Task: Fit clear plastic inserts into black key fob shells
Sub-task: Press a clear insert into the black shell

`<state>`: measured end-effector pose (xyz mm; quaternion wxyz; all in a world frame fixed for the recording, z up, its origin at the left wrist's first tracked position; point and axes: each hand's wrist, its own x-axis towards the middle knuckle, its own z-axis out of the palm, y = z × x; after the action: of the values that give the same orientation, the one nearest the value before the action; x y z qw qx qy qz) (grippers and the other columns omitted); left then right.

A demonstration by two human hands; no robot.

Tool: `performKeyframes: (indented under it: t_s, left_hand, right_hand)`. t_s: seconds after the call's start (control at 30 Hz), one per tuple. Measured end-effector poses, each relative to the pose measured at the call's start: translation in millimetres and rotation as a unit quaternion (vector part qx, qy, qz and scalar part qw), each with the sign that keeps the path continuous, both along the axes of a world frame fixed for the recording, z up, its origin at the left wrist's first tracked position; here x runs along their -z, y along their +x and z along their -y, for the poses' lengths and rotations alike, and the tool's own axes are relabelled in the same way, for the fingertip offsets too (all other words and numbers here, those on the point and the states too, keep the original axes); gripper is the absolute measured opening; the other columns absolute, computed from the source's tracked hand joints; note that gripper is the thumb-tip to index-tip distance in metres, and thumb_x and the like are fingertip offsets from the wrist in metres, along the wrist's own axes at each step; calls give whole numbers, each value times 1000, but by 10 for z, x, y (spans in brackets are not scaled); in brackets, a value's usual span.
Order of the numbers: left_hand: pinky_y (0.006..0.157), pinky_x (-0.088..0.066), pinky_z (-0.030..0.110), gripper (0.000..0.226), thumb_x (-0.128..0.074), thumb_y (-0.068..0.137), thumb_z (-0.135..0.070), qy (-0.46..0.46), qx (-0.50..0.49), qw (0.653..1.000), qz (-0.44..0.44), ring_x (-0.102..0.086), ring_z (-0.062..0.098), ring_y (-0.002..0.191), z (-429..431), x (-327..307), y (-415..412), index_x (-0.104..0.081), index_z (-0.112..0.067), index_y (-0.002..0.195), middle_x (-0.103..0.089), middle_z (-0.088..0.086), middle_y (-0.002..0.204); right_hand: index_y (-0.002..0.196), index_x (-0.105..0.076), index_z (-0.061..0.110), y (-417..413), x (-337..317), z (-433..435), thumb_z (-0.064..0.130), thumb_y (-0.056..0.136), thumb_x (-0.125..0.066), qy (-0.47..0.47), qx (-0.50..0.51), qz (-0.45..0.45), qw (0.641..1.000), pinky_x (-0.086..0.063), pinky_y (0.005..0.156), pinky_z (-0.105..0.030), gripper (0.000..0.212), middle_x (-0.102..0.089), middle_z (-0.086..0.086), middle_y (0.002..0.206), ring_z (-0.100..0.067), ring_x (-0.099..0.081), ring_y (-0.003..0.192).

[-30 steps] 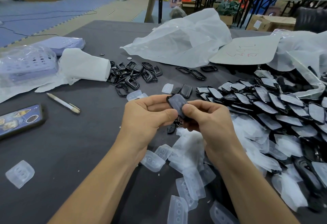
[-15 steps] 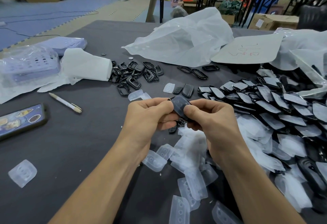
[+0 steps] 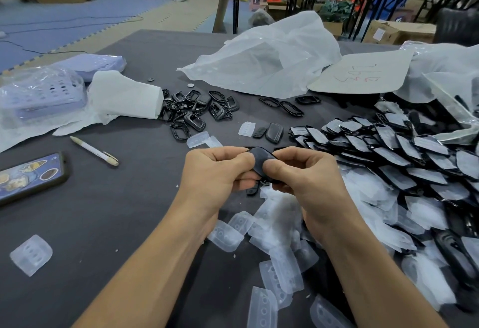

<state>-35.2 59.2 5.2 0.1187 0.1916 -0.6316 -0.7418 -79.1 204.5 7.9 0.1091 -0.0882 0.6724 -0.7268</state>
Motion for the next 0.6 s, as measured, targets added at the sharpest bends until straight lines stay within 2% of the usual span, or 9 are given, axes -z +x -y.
performKeyframes:
  t_s: [0.07,0.13,0.23,0.3,0.43,0.6]
  left_hand:
    - [55,-57,20,10,-76,86,-1,7,-9,1000,2,-72,14,58,-1,0,-2,-80,-10,82,-78,14,72]
    - [54,-56,19,12,-76,85,1,9,-11,1000,1,-71,13,56,-9,-8,-1,-80,-10,81,-77,14,70]
    - [55,-56,18,34,-71,87,5,5,17,1000,-11,-72,11,57,-27,-36,18,-83,-21,67,-77,9,68]
    - [57,-57,17,42,-65,89,7,8,42,999,-15,-74,11,60,-32,-54,32,-84,-25,68,-78,9,70]
    - [59,-58,18,37,-61,90,5,18,66,998,-8,-76,12,64,-30,-63,35,-84,-18,74,-79,13,78]
    - [59,-58,20,21,-69,89,-2,7,53,999,7,-76,14,65,-22,-25,23,-83,-12,77,-79,14,77]
  right_hand:
    - [70,-79,12,-4,10,8,4,82,-80,2,1,3,1000,-49,54,-21,15,-70,-7,65,-12,-58,55]
    - [70,-79,12,-10,26,14,5,85,-78,12,8,-3,1000,-47,53,-22,16,-68,-7,62,-12,-56,54]
    - [69,-78,12,-23,42,7,5,86,-77,20,21,-10,1000,-45,51,-22,18,-67,-5,60,-12,-55,51]
    - [70,-78,10,-25,46,-1,4,85,-78,18,26,-15,999,-44,50,-20,16,-67,-4,59,-11,-55,50]
    - [68,-78,13,-24,49,-10,2,84,-78,16,26,-20,999,-45,50,-18,20,-67,-4,58,-11,-55,49]
    - [67,-76,12,-27,49,-4,-3,85,-76,20,22,-21,999,-44,48,-18,23,-66,-4,57,-11,-55,48]
